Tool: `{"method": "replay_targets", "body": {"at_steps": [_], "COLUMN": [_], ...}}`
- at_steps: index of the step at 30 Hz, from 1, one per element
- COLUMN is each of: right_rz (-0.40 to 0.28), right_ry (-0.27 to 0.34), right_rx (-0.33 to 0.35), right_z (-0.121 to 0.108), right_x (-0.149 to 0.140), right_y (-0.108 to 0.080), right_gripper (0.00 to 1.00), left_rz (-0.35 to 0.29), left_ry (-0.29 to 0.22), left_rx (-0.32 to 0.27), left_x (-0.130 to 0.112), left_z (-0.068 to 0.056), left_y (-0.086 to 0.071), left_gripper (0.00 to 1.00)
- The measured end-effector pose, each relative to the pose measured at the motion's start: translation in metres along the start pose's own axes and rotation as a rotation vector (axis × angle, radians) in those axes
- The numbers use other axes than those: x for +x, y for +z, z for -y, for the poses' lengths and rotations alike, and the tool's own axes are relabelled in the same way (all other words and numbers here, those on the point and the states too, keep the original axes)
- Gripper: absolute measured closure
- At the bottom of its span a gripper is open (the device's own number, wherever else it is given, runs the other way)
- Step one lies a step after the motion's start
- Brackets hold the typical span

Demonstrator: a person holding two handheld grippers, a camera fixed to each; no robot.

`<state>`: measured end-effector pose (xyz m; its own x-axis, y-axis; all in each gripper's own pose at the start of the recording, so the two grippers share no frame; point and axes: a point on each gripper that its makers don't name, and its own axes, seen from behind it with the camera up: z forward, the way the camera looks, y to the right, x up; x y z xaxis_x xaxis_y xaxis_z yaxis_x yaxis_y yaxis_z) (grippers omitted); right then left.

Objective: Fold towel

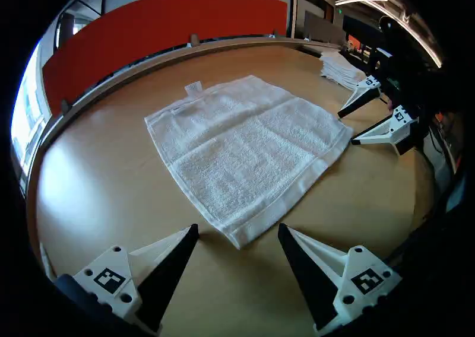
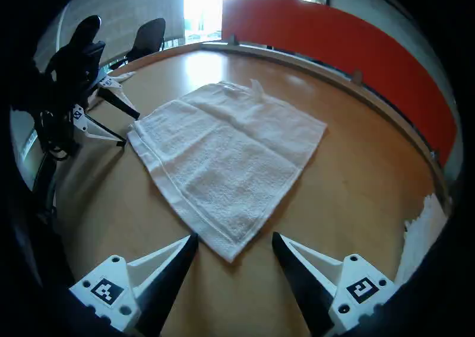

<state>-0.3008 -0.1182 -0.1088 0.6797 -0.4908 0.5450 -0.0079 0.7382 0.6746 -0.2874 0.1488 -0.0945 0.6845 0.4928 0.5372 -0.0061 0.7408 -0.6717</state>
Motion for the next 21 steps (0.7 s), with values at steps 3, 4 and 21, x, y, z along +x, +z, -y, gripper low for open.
{"method": "replay_targets", "body": {"at_steps": [3, 4, 21], "right_rz": [0.0, -0.001, -0.011], "right_ry": [0.005, 0.007, -0.003], "right_rx": [0.01, 0.013, 0.032], "right_z": [0.0014, 0.0017, 0.0078], "right_x": [-0.0005, -0.0008, -0.0002], "right_y": [0.0004, 0.0007, 0.0016], "right_gripper": [0.08, 0.09, 0.29], "left_rz": [0.001, 0.002, 0.014], "left_ry": [-0.004, -0.005, -0.005], "left_rx": [0.002, 0.002, 0.008], "left_x": [0.0001, 0.0002, 0.0024], "left_z": [-0.0001, 0.0, -0.0037], "left_y": [-0.0001, -0.0001, 0.0013], "left_gripper": [0.01, 0.01, 0.24]}}
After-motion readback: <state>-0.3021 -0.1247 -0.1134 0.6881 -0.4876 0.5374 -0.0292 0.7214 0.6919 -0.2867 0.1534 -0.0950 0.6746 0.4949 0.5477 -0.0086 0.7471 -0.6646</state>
